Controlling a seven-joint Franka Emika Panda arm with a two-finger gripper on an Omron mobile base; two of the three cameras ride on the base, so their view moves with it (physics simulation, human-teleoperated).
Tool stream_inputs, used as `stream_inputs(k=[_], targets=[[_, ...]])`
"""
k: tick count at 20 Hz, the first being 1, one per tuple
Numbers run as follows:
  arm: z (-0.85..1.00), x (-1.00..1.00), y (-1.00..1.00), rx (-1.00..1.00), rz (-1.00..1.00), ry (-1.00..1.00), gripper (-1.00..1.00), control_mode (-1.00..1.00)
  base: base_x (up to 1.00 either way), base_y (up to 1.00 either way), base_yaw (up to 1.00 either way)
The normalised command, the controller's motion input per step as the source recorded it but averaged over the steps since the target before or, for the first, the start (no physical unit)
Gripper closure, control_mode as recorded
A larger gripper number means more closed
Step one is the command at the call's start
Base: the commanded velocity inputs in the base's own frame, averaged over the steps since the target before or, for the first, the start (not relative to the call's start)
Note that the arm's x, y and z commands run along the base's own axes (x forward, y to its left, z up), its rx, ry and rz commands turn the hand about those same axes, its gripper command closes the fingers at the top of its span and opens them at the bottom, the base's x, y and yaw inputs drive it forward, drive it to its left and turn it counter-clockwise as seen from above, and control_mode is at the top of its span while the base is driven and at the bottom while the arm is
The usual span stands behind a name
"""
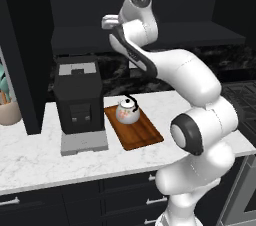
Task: Pick the kettle from the counter and place it on the tray. Then pick the mug from the cabinet and place it on the tray. Then close the cabinet doors.
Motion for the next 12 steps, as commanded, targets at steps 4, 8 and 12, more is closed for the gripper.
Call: stream_inputs(k=[4,8,12], targets=[[0.11,-0.77,-0.27,0.09,0.17,0.0,1.0,-1.0,0.0,0.0,0.0],[0.0,-0.83,-0.34,0.04,0.24,0.0,1.0,-1.0,0.0,0.0,0.0],[0.0,-0.88,-0.37,0.0,0.28,0.0,1.0,-1.0,0.0,0.0,0.0]])
